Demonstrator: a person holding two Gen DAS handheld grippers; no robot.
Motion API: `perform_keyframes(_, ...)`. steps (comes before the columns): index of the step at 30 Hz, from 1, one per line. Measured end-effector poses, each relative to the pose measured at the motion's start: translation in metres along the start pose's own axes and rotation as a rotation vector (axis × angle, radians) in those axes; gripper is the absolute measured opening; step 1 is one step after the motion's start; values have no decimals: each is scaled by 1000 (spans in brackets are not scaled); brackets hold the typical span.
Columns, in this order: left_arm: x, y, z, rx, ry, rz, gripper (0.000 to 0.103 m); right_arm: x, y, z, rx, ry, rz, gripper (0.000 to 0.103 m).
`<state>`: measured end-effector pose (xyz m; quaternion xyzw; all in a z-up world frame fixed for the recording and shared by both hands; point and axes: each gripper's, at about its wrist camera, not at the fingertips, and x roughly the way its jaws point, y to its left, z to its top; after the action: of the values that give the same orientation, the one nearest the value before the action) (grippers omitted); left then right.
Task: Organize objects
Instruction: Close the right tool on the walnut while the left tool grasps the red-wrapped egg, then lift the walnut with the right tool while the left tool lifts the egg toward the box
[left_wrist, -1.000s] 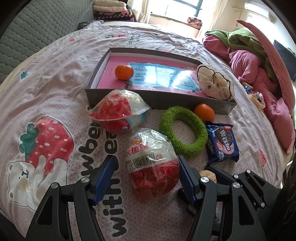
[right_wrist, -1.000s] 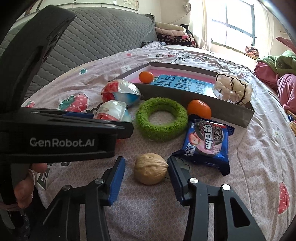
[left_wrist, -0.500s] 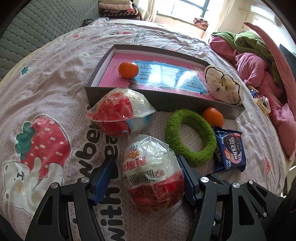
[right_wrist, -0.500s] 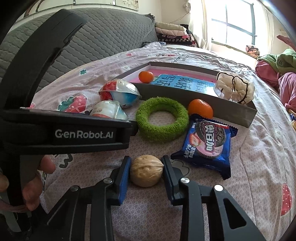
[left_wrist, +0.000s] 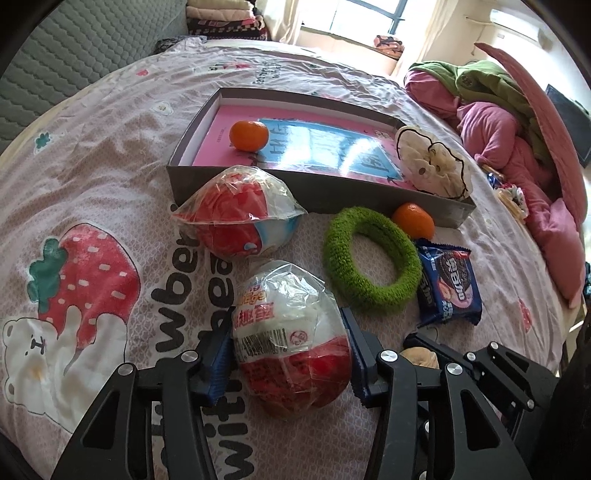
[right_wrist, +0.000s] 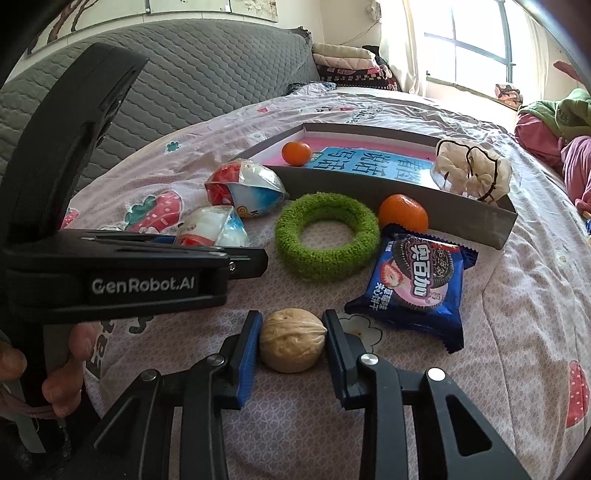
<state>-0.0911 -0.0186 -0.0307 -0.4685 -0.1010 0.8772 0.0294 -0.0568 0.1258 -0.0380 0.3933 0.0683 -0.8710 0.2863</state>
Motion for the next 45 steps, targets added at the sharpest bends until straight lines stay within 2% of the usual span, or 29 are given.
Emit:
perform_keyframes(12,-18,-4,-10,59,-31,23,53,-3,-1,-1,4,-4,24,34)
perform_keyframes(16,-26,-5,-10,54,-45,-17,53,-8,-1,-1,3,-20,41,34)
perform_keyframes(35,-53,-15,-11,83,-130,-62,53,-22,-7,0,5,-70,-2,34)
perform_keyframes(39,-57,-18,-11,99,-153,-46,53,-25,-11,0,15,-79,-2,34)
perform_keyframes(45,-56,-17,-11,88,-153,-55,53,-32,-19,2,40,-108,-18,34)
